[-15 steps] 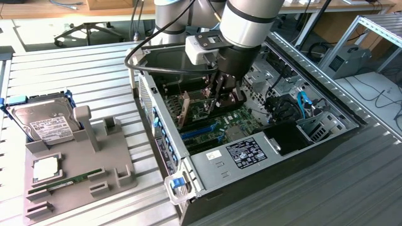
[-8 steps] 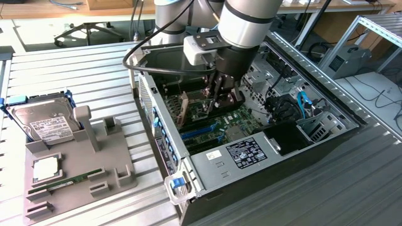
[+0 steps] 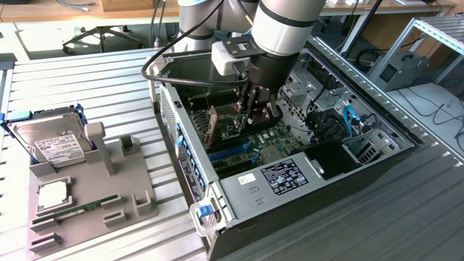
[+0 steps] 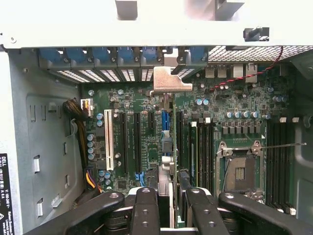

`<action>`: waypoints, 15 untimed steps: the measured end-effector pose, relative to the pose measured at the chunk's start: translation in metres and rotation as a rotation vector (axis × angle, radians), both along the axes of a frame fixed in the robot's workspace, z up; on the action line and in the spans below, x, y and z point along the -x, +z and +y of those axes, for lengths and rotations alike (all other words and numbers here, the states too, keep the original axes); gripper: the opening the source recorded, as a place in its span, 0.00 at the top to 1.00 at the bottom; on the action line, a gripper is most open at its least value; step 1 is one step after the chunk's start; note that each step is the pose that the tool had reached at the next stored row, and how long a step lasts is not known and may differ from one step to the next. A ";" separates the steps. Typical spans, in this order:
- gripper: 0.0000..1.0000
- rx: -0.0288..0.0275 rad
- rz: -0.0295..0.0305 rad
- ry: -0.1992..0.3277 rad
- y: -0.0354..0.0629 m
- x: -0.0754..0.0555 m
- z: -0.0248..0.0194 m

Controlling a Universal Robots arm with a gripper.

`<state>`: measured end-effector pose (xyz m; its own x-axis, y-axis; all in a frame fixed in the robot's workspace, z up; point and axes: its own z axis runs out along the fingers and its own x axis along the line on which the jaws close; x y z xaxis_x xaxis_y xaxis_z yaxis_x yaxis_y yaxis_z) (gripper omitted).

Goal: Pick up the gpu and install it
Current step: 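Insert the gpu into the slot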

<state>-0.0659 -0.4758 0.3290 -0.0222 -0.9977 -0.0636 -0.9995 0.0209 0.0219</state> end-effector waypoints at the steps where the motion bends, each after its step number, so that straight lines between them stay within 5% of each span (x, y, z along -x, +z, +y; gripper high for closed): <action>1: 0.73 0.0000 -0.0001 0.000 -0.0001 0.000 0.0000; 15: 0.73 0.0003 0.0000 0.000 -0.0087 0.001 0.0000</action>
<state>-0.0669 -0.4758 0.3202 -0.0222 -0.9977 -0.0633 -0.9995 0.0208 0.0218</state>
